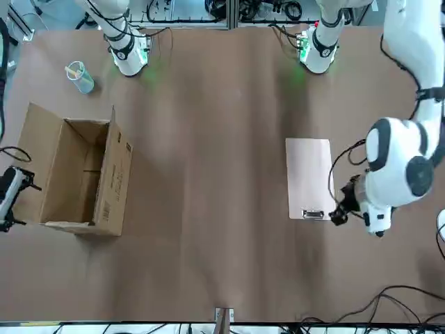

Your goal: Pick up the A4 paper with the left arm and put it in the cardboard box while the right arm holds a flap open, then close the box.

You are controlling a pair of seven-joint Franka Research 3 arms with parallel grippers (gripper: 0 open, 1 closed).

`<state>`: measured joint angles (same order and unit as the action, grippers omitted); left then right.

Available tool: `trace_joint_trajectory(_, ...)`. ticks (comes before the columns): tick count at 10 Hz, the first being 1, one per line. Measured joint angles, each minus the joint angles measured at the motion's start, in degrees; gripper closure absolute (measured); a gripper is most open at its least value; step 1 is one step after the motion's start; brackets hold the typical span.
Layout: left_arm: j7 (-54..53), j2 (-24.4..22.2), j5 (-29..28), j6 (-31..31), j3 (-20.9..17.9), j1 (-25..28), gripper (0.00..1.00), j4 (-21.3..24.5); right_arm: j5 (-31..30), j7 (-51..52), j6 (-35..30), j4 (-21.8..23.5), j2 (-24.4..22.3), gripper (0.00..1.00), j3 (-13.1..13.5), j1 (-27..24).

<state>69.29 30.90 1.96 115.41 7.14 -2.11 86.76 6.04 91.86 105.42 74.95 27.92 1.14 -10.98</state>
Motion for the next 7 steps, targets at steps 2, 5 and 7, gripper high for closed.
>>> trace_joint_trajectory(2, 16.31, 3.48, -3.36, 3.07, -0.02, -1.27, 0.00, 0.12, -0.02, 5.19, 2.83, 0.01, 2.10, 0.00, 0.07, -0.15)
trace_joint_trajectory(5, 28.77, 7.08, -7.47, 10.77, 0.00, -2.23, 0.00, 3.56, -0.02, 8.59, 8.38, 0.00, 5.93, 0.00, 0.16, -1.91)
trace_joint_trajectory(7, 31.52, 7.82, -7.59, 15.21, -0.02, -2.28, 0.00, 6.43, -0.02, 8.74, 8.87, -0.03, 7.60, 0.00, 0.19, -2.64)
